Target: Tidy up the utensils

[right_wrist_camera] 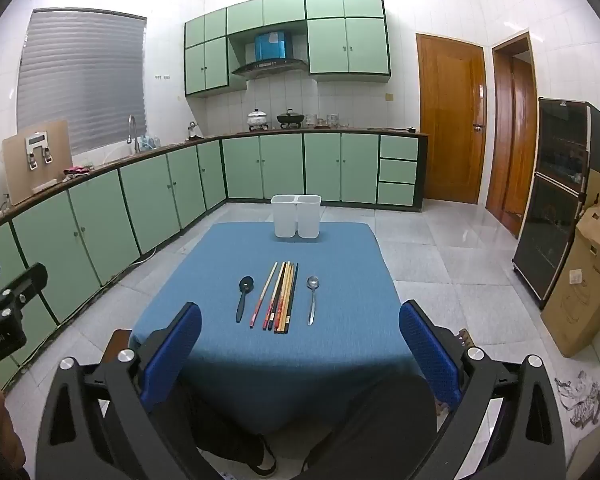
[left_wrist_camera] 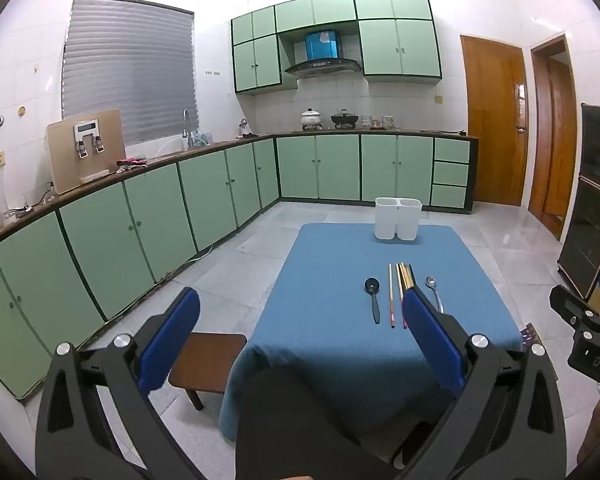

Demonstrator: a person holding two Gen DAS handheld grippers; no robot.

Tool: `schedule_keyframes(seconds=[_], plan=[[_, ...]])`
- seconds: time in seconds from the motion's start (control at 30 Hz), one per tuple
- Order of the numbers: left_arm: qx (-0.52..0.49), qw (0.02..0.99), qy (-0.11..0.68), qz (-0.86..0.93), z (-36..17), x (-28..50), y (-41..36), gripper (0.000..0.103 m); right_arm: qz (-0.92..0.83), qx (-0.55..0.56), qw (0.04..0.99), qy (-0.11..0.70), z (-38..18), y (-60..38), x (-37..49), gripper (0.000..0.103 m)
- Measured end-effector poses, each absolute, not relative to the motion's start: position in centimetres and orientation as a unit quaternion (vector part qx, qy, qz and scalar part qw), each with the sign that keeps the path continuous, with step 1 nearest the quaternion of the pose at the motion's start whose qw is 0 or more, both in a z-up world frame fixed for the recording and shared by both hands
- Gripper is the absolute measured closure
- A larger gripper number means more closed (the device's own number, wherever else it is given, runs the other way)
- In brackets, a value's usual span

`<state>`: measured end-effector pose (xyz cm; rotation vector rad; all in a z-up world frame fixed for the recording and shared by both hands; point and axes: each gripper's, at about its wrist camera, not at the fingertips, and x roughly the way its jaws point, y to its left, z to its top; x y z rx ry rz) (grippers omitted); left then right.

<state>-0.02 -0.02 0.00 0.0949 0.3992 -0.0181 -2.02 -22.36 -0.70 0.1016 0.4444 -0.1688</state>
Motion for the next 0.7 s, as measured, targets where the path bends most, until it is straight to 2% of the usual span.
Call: schedule_keyframes(seconds=[0.3,0.7], plan=[[0.047,0.979,0.198,-0.008,0.0,0.1,0.0,0.005,-0.084,0.051,0.971,0.217,0.8,-23.2,-2.3,0.006],[0.043,0.979,0.197,-0.008,0.0,0.3,0.5,0.005,-0.088,0.048,0.974,0.205,0.1,-22.7,-2.7,0.006]])
